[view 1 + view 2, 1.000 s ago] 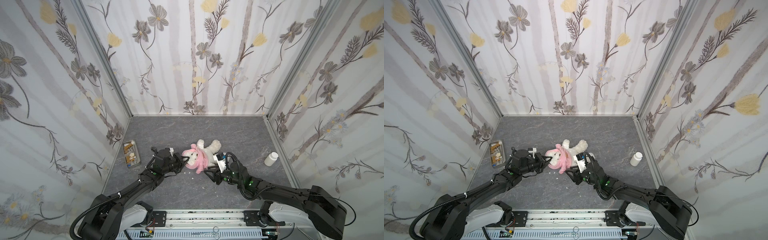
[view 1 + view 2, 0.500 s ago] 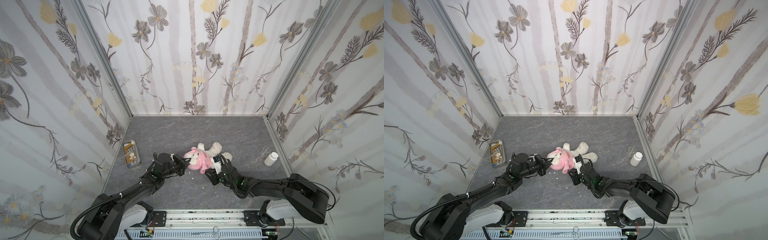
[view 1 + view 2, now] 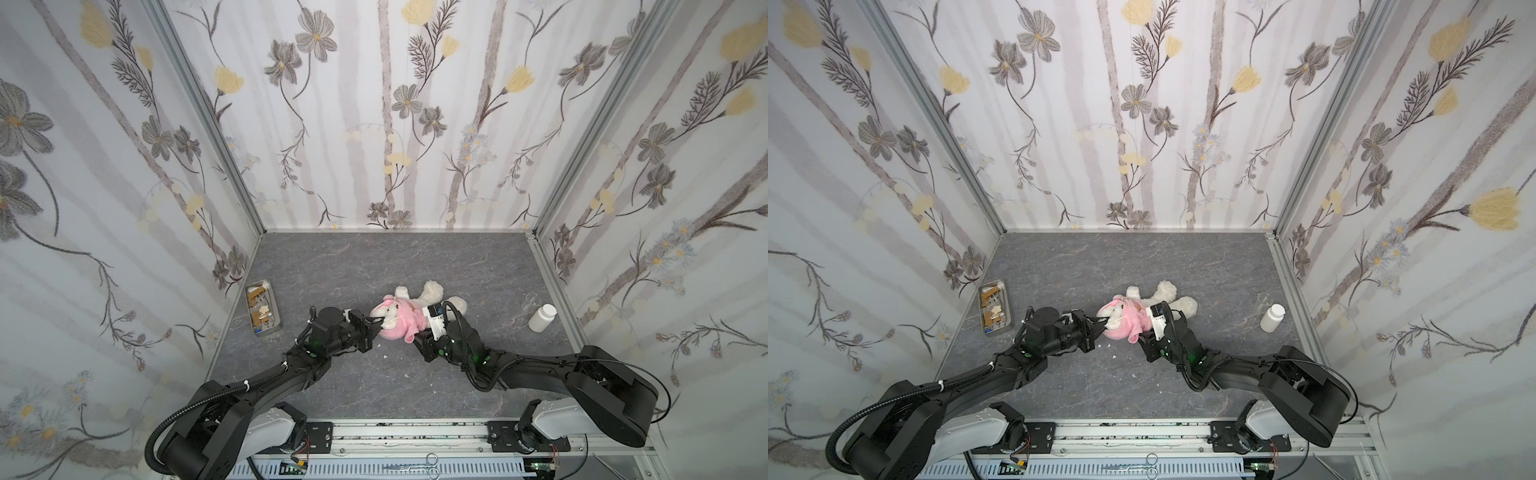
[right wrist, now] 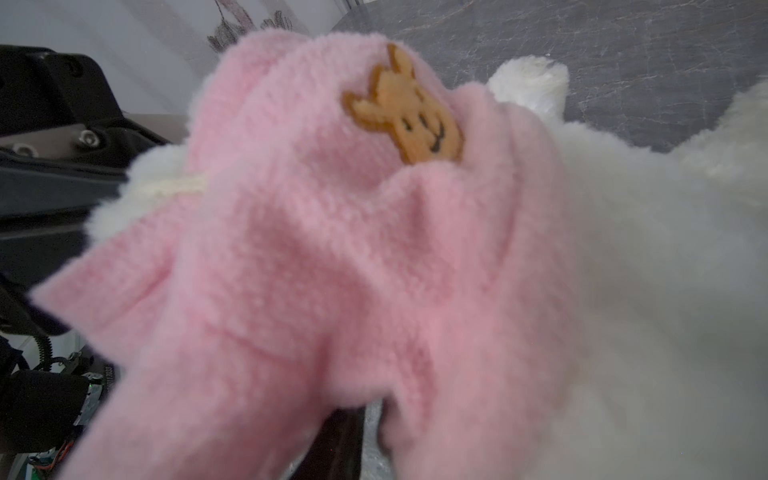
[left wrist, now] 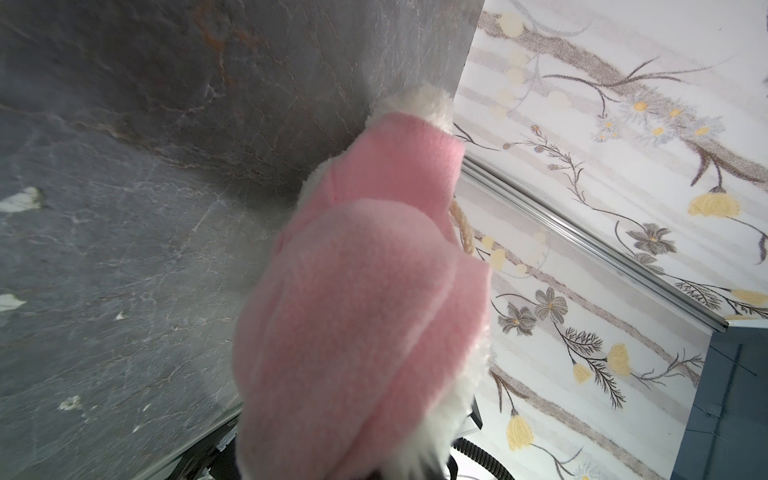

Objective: Dress the teddy bear

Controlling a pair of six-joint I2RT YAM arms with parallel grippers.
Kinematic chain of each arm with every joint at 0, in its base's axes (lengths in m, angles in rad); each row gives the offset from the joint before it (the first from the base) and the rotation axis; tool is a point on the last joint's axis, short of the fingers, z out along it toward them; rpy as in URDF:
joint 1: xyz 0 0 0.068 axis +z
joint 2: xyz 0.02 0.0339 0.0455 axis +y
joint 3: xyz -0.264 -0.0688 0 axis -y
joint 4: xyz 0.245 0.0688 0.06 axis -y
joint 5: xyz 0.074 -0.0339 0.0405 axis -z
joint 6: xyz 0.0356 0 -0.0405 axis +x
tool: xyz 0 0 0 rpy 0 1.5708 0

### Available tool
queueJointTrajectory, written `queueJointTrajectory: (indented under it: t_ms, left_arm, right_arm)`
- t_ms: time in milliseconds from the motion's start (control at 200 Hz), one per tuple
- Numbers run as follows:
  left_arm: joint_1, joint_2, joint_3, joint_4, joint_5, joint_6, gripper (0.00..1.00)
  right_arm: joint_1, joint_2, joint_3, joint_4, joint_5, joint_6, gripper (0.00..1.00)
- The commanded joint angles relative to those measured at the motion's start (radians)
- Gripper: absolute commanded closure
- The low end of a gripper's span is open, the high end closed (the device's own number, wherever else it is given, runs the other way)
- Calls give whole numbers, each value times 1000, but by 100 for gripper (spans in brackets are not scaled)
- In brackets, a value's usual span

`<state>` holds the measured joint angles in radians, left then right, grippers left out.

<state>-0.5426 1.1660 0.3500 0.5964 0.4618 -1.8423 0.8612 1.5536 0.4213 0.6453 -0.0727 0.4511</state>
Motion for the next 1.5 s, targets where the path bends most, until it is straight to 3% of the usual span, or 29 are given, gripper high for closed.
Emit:
queueJointTrajectory:
  t_ms: [0,180,315,440,600,729,884,1034,1134,1219,1369,1494]
  left_arm:
    - [-3,0,-8,73,23,-23,100]
    - [3,-21,-15,77,2,-36,100]
    - [35,-64,-27,76,-11,-51,100]
    - [73,-87,-27,37,30,-9,100]
    - [79,-101,-12,-164,49,179,100]
    - [125,-102,20,-353,78,398,100]
    - [150,-61,58,-381,91,579,100]
    - [152,-29,99,-344,85,722,100]
    - [156,-21,107,-318,87,755,100]
    - [158,-7,121,-302,93,801,100]
    - [157,21,138,-276,128,884,100]
    - [153,38,144,-258,176,987,100]
  right_arm:
    - [-10,-9,29,25,32,-21,89]
    - [-34,-12,24,-122,87,20,100]
    - [-70,-17,-27,-209,141,47,100]
    - [-119,-51,-106,-183,189,96,100]
    - [-162,-87,-130,-138,169,138,100]
    - [-207,-140,-177,-119,156,185,100]
    - [-240,-156,-183,-113,130,196,100]
    - [-241,-129,-192,-31,21,141,100]
    - [-241,-143,-161,-79,-107,42,76]
    - [-239,-195,-165,-111,-203,-4,66]
    - [-239,-366,-165,-224,-299,-58,59]
    - [-240,-376,-127,-130,-357,18,61]
